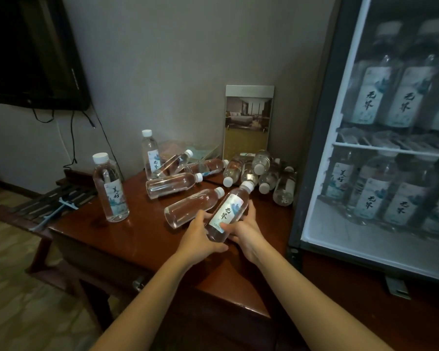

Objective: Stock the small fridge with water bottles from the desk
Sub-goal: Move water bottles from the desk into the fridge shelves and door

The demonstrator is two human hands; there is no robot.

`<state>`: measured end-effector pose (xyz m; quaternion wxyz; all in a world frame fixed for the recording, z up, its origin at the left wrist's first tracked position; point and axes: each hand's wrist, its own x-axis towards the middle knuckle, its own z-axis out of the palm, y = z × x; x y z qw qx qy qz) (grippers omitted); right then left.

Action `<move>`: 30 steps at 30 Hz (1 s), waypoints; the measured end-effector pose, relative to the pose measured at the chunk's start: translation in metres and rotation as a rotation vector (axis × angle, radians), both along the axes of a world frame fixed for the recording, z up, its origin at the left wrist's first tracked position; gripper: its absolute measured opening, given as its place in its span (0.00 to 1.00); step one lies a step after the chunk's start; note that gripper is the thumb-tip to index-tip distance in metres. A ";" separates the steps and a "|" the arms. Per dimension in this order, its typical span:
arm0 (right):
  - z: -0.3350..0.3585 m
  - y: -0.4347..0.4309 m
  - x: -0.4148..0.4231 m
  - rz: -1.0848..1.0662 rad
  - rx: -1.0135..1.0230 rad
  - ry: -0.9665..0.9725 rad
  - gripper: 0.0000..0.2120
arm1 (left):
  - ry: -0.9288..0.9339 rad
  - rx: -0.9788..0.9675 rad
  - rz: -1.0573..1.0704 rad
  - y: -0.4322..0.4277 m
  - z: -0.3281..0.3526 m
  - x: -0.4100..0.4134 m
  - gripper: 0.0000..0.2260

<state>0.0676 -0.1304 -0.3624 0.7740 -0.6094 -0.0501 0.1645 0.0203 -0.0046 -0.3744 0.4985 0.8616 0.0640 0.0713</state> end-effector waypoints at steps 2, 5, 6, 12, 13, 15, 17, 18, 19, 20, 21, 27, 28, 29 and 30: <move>0.004 -0.006 -0.004 0.011 -0.016 -0.043 0.52 | -0.021 -0.067 -0.025 -0.006 0.001 -0.007 0.30; 0.009 -0.015 -0.005 0.010 -0.038 -0.076 0.53 | -0.036 -0.138 -0.047 -0.011 -0.004 -0.014 0.29; 0.009 -0.018 -0.005 0.012 -0.046 -0.081 0.52 | -0.037 -0.157 -0.056 -0.013 -0.005 -0.016 0.28; 0.012 -0.039 -0.015 0.074 -0.135 -0.137 0.39 | -0.041 -0.233 -0.116 -0.029 -0.010 -0.028 0.31; 0.014 -0.042 -0.017 0.084 -0.139 -0.141 0.39 | -0.040 -0.243 -0.130 -0.032 -0.010 -0.029 0.34; 0.016 -0.049 -0.021 0.109 -0.144 -0.145 0.41 | -0.029 -0.236 -0.160 -0.036 -0.008 -0.032 0.41; 0.017 -0.055 -0.026 0.127 -0.161 -0.158 0.42 | -0.025 -0.209 -0.191 -0.042 -0.005 -0.035 0.48; 0.018 -0.059 -0.028 0.130 -0.172 -0.165 0.43 | -0.030 -0.201 -0.203 -0.045 -0.004 -0.037 0.50; 0.019 -0.062 -0.031 0.129 -0.182 -0.174 0.43 | -0.041 -0.192 -0.212 -0.049 -0.004 -0.039 0.51; 0.019 -0.066 -0.033 0.126 -0.194 -0.183 0.43 | -0.059 -0.182 -0.217 -0.053 -0.002 -0.043 0.51; 0.020 -0.071 -0.036 0.123 -0.204 -0.192 0.43 | -0.086 -0.174 -0.216 -0.058 -0.002 -0.046 0.50; 0.026 -0.116 -0.053 0.100 -0.167 -0.285 0.32 | -0.278 -0.076 -0.169 -0.095 0.001 -0.054 0.50; 0.029 -0.126 -0.055 0.079 -0.153 -0.305 0.30 | -0.299 -0.051 -0.167 -0.104 0.003 -0.052 0.51; 0.031 -0.137 -0.057 0.055 -0.131 -0.323 0.29 | -0.314 -0.026 -0.171 -0.113 0.004 -0.051 0.51; 0.034 -0.148 -0.059 0.033 -0.111 -0.337 0.28 | -0.328 -0.007 -0.178 -0.123 0.007 -0.049 0.52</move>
